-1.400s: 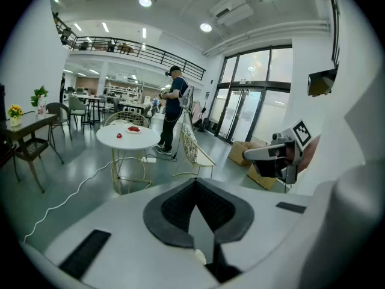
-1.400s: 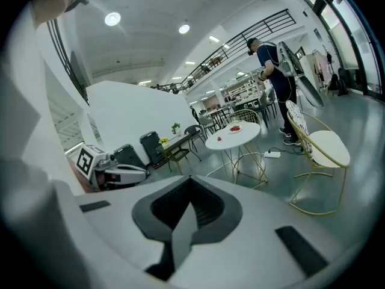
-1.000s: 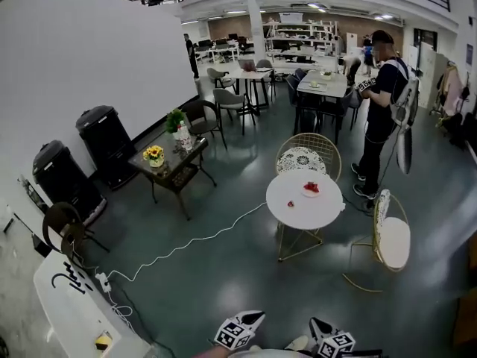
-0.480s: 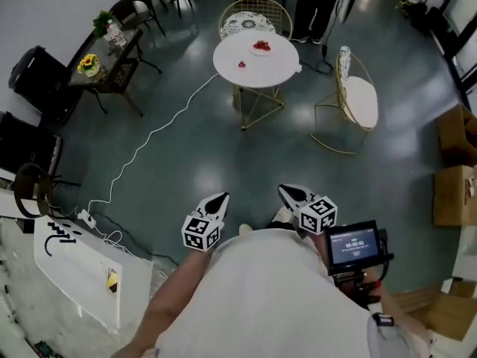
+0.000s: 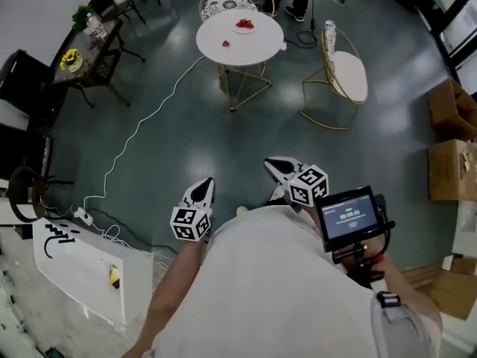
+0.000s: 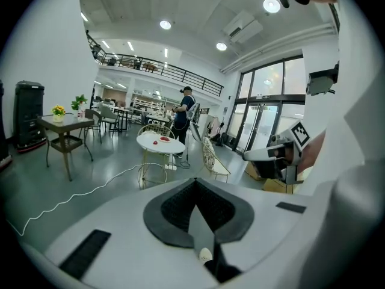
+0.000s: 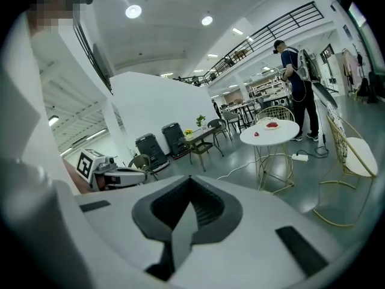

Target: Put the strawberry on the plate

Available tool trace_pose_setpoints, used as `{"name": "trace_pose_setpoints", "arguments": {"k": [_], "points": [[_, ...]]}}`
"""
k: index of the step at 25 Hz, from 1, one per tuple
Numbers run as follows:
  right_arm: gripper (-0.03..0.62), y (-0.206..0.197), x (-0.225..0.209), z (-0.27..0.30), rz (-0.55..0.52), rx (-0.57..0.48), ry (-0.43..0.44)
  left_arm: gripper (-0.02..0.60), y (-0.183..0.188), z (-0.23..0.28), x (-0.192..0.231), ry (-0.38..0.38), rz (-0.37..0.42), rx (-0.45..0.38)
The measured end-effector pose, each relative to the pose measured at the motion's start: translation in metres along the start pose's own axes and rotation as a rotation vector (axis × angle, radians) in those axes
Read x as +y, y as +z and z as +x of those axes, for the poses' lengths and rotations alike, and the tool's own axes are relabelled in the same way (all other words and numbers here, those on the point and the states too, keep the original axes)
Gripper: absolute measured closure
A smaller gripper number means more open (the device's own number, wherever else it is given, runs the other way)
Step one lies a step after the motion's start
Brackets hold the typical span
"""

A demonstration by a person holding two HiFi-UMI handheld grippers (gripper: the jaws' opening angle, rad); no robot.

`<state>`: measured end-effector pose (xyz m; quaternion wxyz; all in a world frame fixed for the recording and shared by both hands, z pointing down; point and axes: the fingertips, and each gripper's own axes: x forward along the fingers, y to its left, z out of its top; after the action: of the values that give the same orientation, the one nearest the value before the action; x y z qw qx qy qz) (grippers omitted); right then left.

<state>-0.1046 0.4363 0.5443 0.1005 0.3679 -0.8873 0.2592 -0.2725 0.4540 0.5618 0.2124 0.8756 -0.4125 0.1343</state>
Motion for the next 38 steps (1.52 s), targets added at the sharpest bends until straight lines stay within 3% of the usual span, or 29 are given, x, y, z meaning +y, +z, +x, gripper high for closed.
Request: {"name": "trace_pose_setpoints", "arguments": {"k": [8, 21, 30, 38], "points": [[0.589, 0.005, 0.015, 0.003, 0.059, -0.018, 0.047, 0.577, -0.002, -0.018, 0.005, 0.018, -0.013, -0.005], [0.589, 0.003, 0.022, 0.026, -0.011, 0.042, 0.087, 0.577, -0.003, -0.027, 0.020, 0.075, -0.053, 0.006], [0.589, 0.039, -0.030, 0.073, 0.009, 0.035, 0.118, 0.577, 0.033, 0.038, 0.059, 0.072, -0.044, 0.019], [0.589, 0.072, -0.059, 0.108, -0.046, 0.034, 0.163, 0.577, 0.061, 0.076, 0.087, 0.075, -0.037, 0.031]]}}
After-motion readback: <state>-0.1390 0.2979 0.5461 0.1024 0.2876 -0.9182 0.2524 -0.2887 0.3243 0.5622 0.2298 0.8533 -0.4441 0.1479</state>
